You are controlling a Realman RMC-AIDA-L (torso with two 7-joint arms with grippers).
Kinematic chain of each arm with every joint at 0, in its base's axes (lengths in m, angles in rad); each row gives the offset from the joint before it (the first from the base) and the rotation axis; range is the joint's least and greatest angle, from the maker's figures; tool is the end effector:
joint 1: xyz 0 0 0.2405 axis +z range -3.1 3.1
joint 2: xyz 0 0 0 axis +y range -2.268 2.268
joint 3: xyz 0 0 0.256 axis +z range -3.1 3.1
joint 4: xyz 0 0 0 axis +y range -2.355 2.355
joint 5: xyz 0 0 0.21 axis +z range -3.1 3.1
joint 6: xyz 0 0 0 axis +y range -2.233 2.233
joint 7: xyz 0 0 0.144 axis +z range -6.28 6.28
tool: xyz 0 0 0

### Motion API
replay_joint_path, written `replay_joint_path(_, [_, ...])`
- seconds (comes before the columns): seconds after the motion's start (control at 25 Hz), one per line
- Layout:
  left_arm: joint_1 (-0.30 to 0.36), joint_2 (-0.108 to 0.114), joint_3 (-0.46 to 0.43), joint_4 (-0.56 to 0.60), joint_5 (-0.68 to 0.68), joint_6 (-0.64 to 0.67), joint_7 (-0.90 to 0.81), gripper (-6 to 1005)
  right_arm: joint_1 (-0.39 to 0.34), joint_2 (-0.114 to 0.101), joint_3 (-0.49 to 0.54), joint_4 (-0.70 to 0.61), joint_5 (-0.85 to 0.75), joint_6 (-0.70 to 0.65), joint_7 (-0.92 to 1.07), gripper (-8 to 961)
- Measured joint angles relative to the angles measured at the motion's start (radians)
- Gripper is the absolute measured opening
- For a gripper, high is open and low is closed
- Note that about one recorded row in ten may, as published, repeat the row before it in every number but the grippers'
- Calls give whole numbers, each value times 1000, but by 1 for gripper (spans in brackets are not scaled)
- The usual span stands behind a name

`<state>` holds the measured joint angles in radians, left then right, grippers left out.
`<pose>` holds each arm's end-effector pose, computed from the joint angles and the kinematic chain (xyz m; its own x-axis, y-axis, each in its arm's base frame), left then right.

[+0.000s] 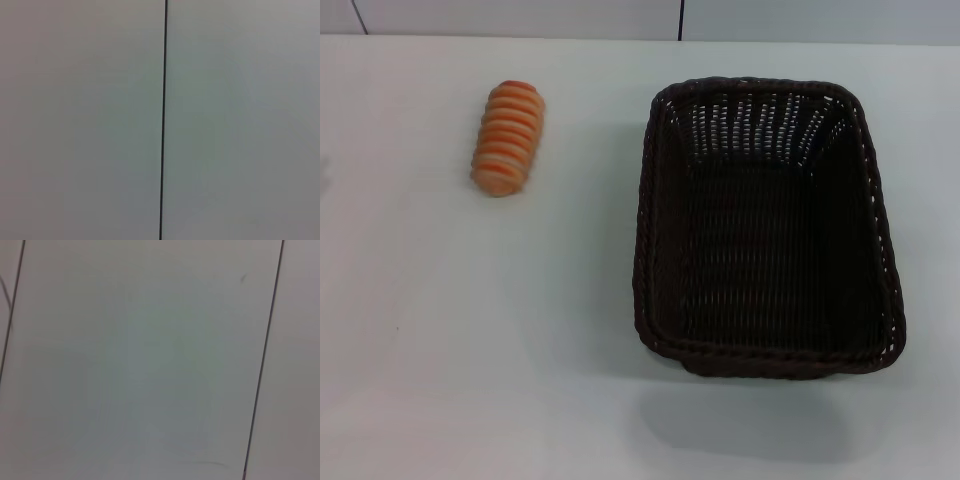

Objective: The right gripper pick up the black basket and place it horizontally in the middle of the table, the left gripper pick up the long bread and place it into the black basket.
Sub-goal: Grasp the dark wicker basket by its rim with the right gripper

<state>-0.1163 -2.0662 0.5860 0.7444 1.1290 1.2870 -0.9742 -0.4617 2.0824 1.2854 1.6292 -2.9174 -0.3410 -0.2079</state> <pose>-0.3750 0.2673 0.1457 0.6765 -0.1261 0.7256 0.7054 -0.1723 -0.6876 0.2575 0.2422 0.0729 0.8355 -0.0077 -0.5494 -0.5489 0.0316 -0.8353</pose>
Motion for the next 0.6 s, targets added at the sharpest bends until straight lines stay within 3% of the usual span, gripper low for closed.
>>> replay_joint_path(0.44, [1, -1, 0, -1, 0, 0, -1, 828, -10, 0, 3, 13, -1, 4, -1, 493])
replay_joint_path(0.6, [1, -1, 0, -1, 0, 3, -2, 828, -17, 0, 11, 65, 3, 90, 2, 493])
